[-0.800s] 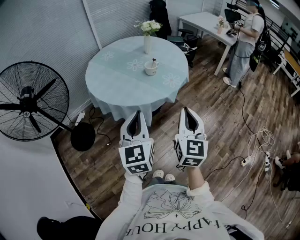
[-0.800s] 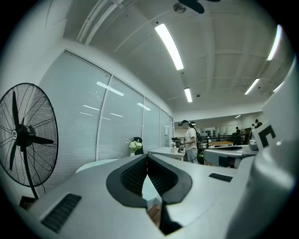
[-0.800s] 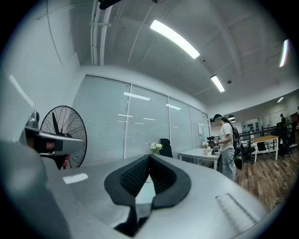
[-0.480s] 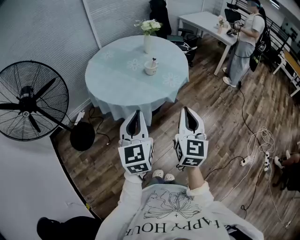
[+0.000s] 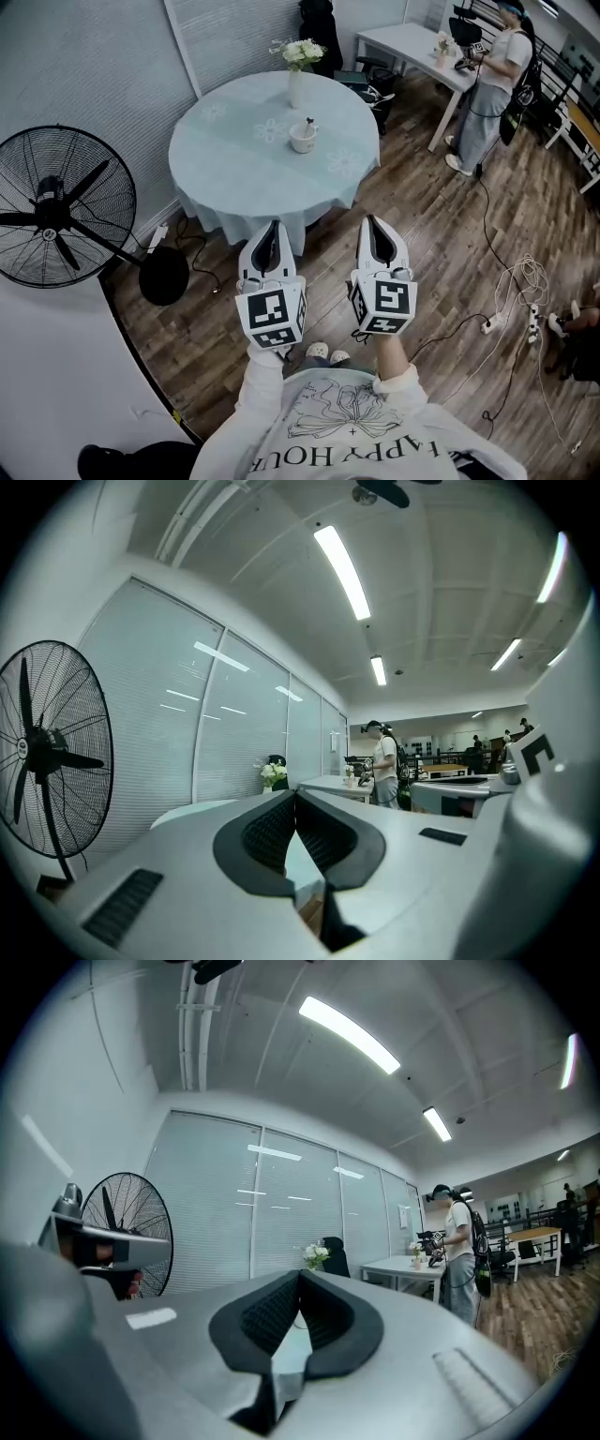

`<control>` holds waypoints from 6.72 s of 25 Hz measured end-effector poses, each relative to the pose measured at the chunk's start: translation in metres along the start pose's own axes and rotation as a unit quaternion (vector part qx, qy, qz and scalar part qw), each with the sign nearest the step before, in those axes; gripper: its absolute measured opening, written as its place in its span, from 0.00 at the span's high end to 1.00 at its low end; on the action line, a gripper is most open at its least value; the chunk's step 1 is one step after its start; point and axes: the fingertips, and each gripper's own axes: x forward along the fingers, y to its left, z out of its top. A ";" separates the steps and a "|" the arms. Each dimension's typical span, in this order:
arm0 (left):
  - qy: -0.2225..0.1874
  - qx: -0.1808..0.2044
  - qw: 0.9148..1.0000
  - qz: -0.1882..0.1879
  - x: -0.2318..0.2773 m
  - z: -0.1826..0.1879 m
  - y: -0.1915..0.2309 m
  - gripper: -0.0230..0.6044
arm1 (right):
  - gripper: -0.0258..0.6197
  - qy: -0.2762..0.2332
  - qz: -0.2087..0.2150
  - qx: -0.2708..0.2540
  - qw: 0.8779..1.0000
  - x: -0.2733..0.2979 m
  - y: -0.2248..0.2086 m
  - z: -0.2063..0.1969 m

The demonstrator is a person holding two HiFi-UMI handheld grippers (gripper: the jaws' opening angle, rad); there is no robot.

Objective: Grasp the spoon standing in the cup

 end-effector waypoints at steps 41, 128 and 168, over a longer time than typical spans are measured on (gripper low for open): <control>0.030 -0.006 0.999 0.028 0.199 -0.021 0.044 0.95 | 0.94 0.021 0.048 0.021 0.998 0.209 -0.038 -0.031; 0.261 -0.014 0.956 -0.137 0.585 -0.172 0.053 0.70 | 0.94 0.158 -0.031 0.043 0.986 0.536 -0.149 -0.150; 0.350 0.020 0.926 -0.143 0.625 -0.251 0.042 0.69 | 0.94 0.217 -0.050 0.048 0.974 0.538 -0.167 -0.203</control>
